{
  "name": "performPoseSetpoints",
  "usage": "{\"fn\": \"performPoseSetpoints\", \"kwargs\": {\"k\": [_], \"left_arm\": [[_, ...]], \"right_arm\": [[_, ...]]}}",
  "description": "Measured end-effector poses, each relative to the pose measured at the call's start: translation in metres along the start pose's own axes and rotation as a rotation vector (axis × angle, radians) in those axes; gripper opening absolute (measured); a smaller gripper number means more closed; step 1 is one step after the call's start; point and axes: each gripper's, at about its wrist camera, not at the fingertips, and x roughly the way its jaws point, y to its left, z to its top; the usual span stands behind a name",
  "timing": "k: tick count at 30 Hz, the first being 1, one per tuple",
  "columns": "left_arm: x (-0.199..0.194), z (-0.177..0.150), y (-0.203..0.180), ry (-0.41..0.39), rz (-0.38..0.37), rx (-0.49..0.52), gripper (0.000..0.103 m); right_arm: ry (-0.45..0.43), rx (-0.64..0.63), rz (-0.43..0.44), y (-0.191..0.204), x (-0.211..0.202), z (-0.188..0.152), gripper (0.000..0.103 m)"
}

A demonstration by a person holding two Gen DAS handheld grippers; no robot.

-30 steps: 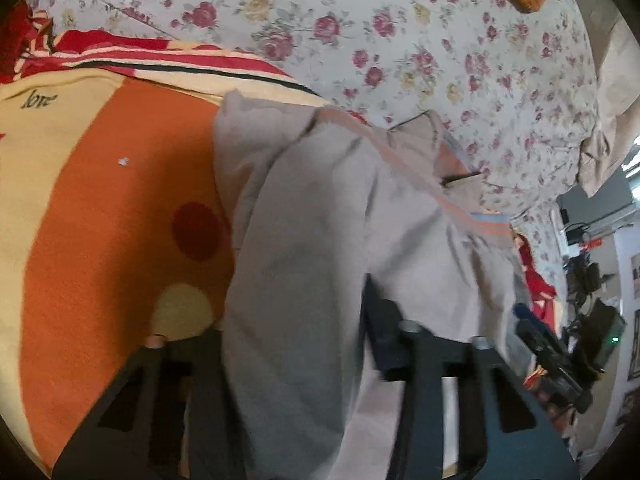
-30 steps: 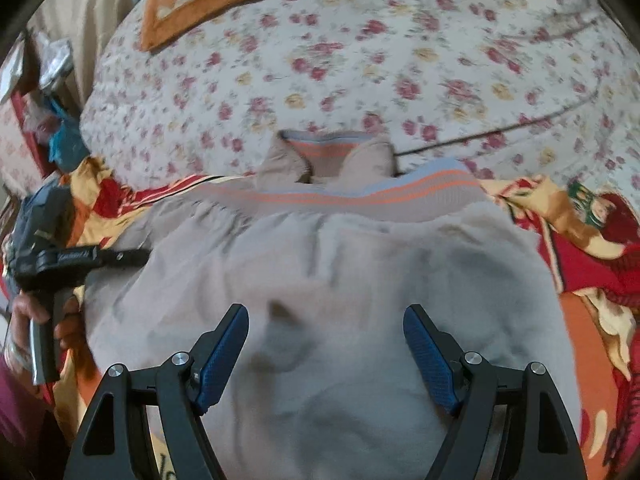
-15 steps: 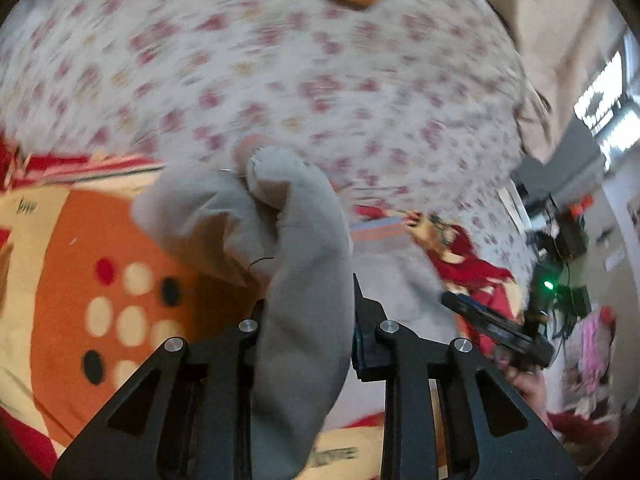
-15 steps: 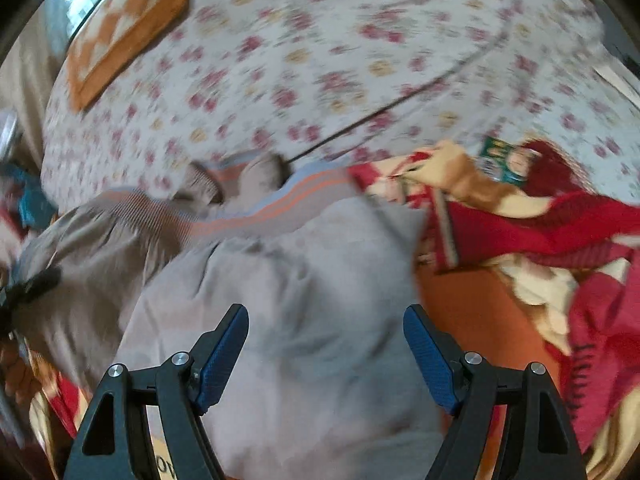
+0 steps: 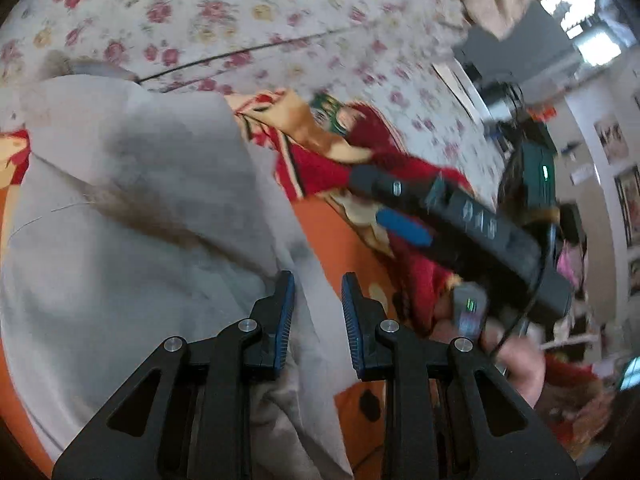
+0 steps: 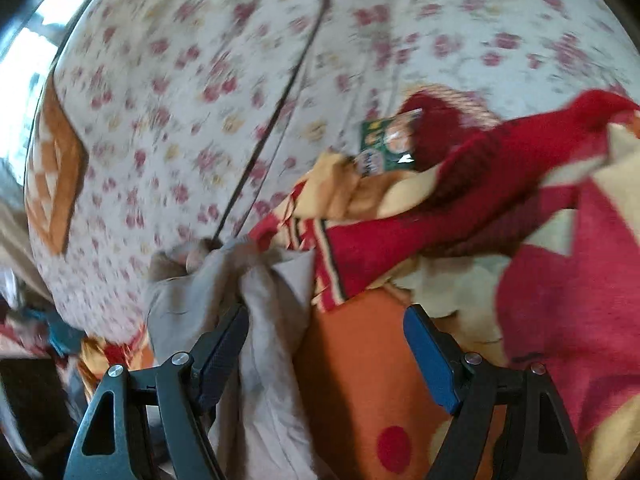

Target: Fold large clothes

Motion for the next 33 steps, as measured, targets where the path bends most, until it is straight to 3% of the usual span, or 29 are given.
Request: {"fn": "performPoseSetpoints", "kwargs": {"k": [6, 7, 9, 10, 13, 17, 21, 26, 29, 33], "left_arm": [[-0.079, -0.025, 0.012, -0.116, 0.0, 0.054, 0.028], [-0.095, -0.032, 0.024, -0.146, 0.016, 0.046, 0.031], [-0.114, -0.043, 0.042, -0.194, 0.055, 0.024, 0.046], [-0.119, -0.05, 0.051, -0.214, 0.084, 0.014, 0.046], [-0.107, -0.066, 0.07, -0.174, 0.15, -0.006, 0.046], [-0.056, -0.089, 0.079, -0.086, 0.273, 0.017, 0.046], [-0.032, -0.103, 0.072, -0.104, 0.357, 0.082, 0.046], [-0.062, -0.094, 0.071, -0.15, 0.283, 0.058, 0.046], [-0.082, -0.085, 0.077, -0.22, 0.333, 0.044, 0.046], [-0.083, -0.055, 0.101, -0.234, 0.364, -0.026, 0.046]], "right_arm": [[-0.008, -0.029, 0.112, 0.013, -0.017, -0.006, 0.078], [-0.004, -0.044, 0.132, 0.018, -0.018, -0.007, 0.078], [0.01, -0.096, 0.181, 0.035, -0.02, -0.016, 0.08], [0.014, -0.113, 0.202, 0.04, -0.019, -0.019, 0.081], [0.036, -0.149, 0.248, 0.056, -0.011, -0.031, 0.082], [0.096, -0.152, 0.28, 0.068, 0.012, -0.045, 0.082], [0.137, -0.144, 0.298, 0.073, 0.029, -0.052, 0.082], [0.12, -0.181, 0.302, 0.082, 0.027, -0.052, 0.082], [0.073, -0.23, 0.285, 0.089, 0.017, -0.05, 0.083], [0.079, -0.262, 0.297, 0.096, 0.014, -0.055, 0.084]]}}
